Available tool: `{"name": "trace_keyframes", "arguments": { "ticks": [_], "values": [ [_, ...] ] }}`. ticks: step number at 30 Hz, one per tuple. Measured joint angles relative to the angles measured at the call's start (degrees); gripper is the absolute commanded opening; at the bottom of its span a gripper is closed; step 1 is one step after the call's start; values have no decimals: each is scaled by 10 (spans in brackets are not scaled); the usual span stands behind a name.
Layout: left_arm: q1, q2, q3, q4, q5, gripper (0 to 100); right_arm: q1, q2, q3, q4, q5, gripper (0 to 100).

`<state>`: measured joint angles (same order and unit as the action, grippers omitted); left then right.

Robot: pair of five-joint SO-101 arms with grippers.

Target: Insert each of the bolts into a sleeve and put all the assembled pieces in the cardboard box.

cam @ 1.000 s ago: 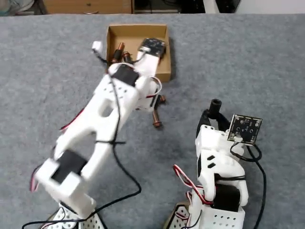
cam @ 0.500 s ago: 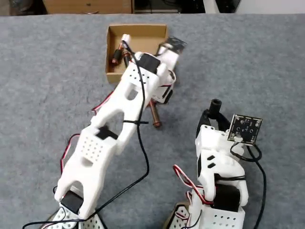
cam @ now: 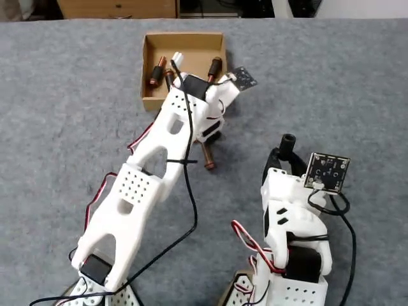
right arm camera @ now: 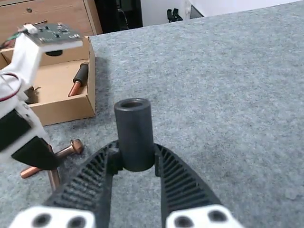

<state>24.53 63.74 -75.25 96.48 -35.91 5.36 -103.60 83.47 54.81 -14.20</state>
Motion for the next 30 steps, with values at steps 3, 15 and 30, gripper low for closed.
{"name": "trace_keyframes", "arguments": {
  "ticks": [3,15,30],
  "values": [
    [2,25,-52,0,0,156,0,0,0,0,0,2],
    [15,84,-121,-10,-4,156,0,0,0,0,0,2],
    [14,133,-135,-48,-4,16,0,0,0,0,0,2]
  ]
}}
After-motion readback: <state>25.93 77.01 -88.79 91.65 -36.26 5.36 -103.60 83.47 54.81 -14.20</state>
